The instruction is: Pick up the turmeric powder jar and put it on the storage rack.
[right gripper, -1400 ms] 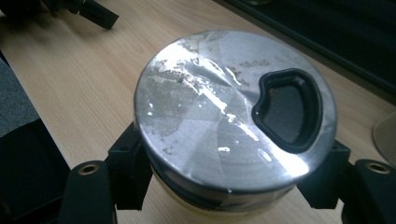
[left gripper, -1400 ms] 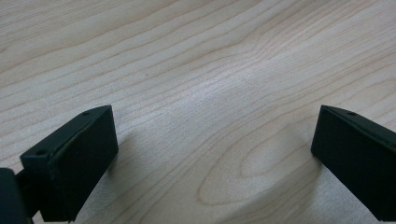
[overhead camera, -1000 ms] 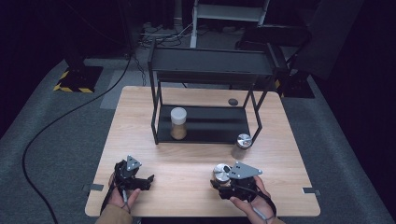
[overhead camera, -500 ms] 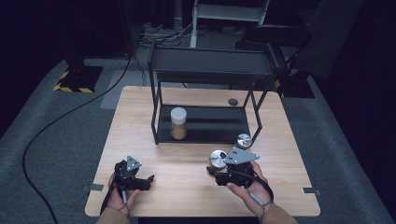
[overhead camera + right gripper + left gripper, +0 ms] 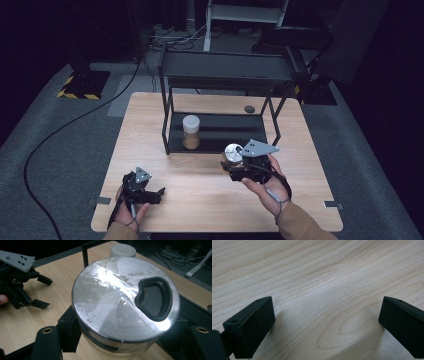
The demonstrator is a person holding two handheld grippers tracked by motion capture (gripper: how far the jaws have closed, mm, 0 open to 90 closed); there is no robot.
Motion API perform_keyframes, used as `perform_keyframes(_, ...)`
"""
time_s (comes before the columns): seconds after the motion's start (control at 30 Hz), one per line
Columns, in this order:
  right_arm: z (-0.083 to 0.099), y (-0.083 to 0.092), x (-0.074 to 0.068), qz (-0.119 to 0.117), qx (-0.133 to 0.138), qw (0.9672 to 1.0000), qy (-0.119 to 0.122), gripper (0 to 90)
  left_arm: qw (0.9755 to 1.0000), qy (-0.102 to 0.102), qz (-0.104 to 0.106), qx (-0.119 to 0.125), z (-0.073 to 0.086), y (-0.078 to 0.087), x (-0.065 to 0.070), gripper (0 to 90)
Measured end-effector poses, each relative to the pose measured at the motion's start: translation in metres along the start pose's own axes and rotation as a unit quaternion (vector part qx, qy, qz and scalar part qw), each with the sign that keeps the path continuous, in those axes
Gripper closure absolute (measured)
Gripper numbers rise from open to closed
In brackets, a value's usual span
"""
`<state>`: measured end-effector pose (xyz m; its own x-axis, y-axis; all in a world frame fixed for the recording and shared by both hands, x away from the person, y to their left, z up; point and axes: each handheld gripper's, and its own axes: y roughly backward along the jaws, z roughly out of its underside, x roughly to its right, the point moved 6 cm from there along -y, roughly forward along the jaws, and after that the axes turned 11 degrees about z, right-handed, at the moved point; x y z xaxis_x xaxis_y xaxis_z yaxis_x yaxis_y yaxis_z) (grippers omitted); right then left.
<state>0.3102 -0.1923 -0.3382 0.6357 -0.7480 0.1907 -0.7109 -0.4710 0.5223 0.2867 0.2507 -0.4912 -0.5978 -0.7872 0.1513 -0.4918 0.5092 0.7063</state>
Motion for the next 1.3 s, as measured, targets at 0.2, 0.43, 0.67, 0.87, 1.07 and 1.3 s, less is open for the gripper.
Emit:
perform_keyframes(0.2, -0.012, -0.009, 0.007, 0.006, -0.001, 1.0000, -0.002, 31.8, 1.0000, 0.000, 0.000, 0.000, 0.000, 0.000, 0.000, 0.5)
perform_keyframes(0.43, -0.023, -0.024, 0.013, 0.013, -0.005, 0.9999, -0.002, 31.8, 1.0000, -0.002, 0.002, -0.001, 0.001, 0.001, -0.001, 0.5)
perform_keyframes(0.67, -0.033, -0.041, 0.018, 0.019, -0.010, 0.9998, -0.005, 31.8, 1.0000, -0.003, 0.003, -0.001, 0.001, 0.001, -0.001, 0.5)
perform_keyframes(0.87, -0.040, -0.056, 0.020, 0.028, -0.013, 0.9995, -0.001, 31.8, 1.0000, -0.003, 0.003, -0.002, 0.001, 0.001, -0.001, 0.5)
perform_keyframes(1.07, -0.042, -0.073, 0.022, 0.035, -0.019, 0.9992, 0.005, 31.8, 1.0000, -0.003, 0.003, -0.002, 0.001, 0.001, -0.001, 0.5)
perform_keyframes(1.3, -0.040, -0.092, 0.024, 0.041, -0.022, 0.9989, -0.012, 31.9, 1.0000, -0.003, 0.003, -0.001, 0.001, 0.001, -0.001, 0.5)
